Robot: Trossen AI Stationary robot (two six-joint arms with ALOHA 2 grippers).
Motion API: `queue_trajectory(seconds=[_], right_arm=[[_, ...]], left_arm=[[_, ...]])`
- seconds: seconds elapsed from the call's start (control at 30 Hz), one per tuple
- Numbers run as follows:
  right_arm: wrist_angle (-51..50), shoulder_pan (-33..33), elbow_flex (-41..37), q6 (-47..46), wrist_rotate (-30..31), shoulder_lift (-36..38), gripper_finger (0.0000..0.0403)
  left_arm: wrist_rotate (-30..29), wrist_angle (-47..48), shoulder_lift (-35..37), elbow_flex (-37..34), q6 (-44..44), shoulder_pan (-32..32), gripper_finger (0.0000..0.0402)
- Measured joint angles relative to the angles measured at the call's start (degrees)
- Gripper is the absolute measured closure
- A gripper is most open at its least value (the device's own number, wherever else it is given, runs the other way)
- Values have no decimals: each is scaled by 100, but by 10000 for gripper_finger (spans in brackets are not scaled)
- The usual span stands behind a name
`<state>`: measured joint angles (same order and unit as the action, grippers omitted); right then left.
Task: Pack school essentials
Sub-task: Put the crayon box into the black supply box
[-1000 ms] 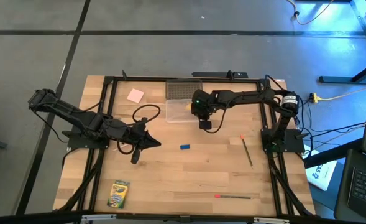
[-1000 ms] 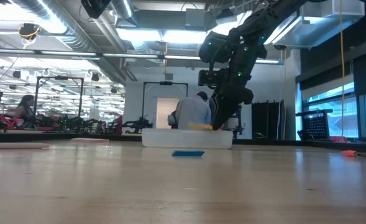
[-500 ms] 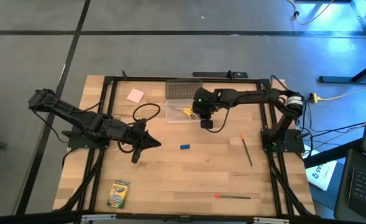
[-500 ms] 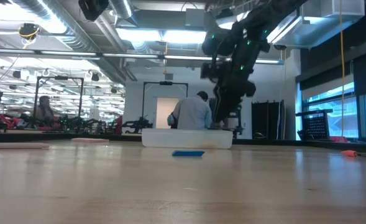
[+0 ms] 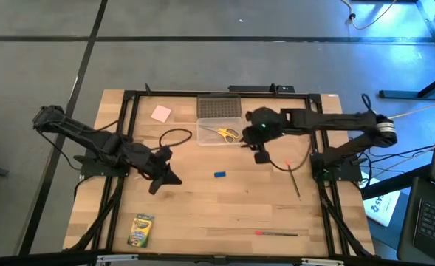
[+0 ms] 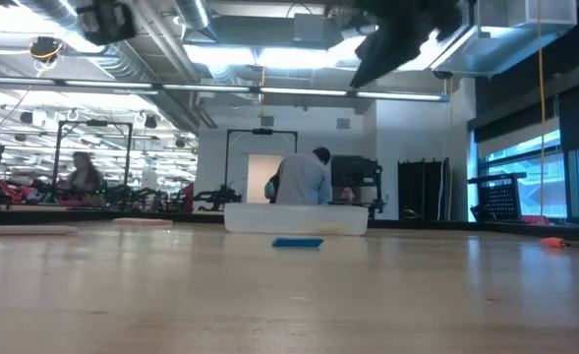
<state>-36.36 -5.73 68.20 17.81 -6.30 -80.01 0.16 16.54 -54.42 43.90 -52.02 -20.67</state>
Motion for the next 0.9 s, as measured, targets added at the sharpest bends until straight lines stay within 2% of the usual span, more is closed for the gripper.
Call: queue_trajectory(seconds=[0.23,0.37,0.73,0.9], right_arm=[[-264,707,-2,-128,15,136,312],[-292,1038,-2,-119,15,125,312],[-292,1289,-2,-103,67,125,311],[-292,1289,-2,-103,68,125,311]], left_arm=[[24,238,-76,-2,-1786,-244,401],[-445,460,-80,-2,-2637,-342,401],[-699,444,-80,-2,-2689,-366,401],[-787,444,-80,-2,-2265,-365,401]])
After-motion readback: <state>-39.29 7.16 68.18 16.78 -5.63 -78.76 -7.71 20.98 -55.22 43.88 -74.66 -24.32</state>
